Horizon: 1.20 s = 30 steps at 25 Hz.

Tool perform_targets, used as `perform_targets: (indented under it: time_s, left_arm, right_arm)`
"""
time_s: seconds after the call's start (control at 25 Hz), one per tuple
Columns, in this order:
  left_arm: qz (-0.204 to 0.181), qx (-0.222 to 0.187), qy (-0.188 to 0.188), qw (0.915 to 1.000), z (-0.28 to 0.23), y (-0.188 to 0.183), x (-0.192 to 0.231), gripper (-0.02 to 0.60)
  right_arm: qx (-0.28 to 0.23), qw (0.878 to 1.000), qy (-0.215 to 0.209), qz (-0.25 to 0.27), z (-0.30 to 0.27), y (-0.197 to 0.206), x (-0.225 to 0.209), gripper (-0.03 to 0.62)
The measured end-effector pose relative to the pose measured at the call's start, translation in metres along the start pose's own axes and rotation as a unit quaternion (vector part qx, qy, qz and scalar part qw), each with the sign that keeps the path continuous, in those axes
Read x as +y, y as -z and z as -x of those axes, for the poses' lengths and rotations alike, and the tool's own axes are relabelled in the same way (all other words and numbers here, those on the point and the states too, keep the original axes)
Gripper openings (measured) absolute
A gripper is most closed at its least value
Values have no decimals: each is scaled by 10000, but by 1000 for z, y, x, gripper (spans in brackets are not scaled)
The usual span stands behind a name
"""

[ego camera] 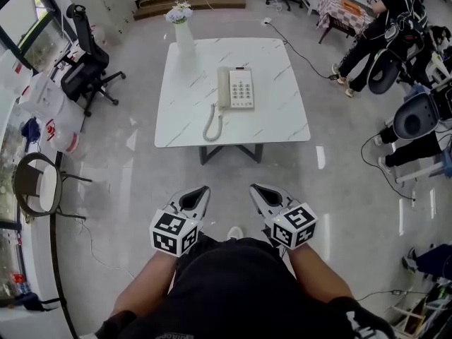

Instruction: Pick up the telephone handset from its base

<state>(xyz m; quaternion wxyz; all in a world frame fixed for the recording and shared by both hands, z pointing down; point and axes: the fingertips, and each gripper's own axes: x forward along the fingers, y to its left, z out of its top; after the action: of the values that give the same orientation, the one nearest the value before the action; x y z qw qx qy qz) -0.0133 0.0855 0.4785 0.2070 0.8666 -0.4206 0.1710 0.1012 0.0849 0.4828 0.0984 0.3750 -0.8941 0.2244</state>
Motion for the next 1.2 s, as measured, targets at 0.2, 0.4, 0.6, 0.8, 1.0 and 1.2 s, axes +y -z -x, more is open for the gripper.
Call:
perform_targets:
  time_s: [0.2, 0.4, 0.6, 0.8, 1.0, 1.2]
  left_arm:
    - [-22, -15, -64, 10000, -10, -11, 1, 2]
    - [40, 1, -104, 9999, -17, -14, 9, 2]
    - [55, 17, -32, 10000, -33, -16, 26, 2]
    - [11, -22, 85, 10000, -59, -36, 47, 2]
    - [-62, -37, 225, 9997, -85, -66, 72, 2]
    - [-187, 58, 367, 9991, -111, -91, 111, 2]
  right_arm:
    - [74, 9999, -5, -117, -3, 1, -16, 2]
    - [119, 9999, -58, -98, -12, -5, -22, 2]
    - [140, 9999, -29, -69, -30, -8, -31, 2]
    - [179, 9997, 98, -94, -49, -17, -47, 2]
    - [212, 9994, 268, -23, -74, -42, -69, 2]
    - [115, 9990, 423, -41, -113, -74, -85, 2]
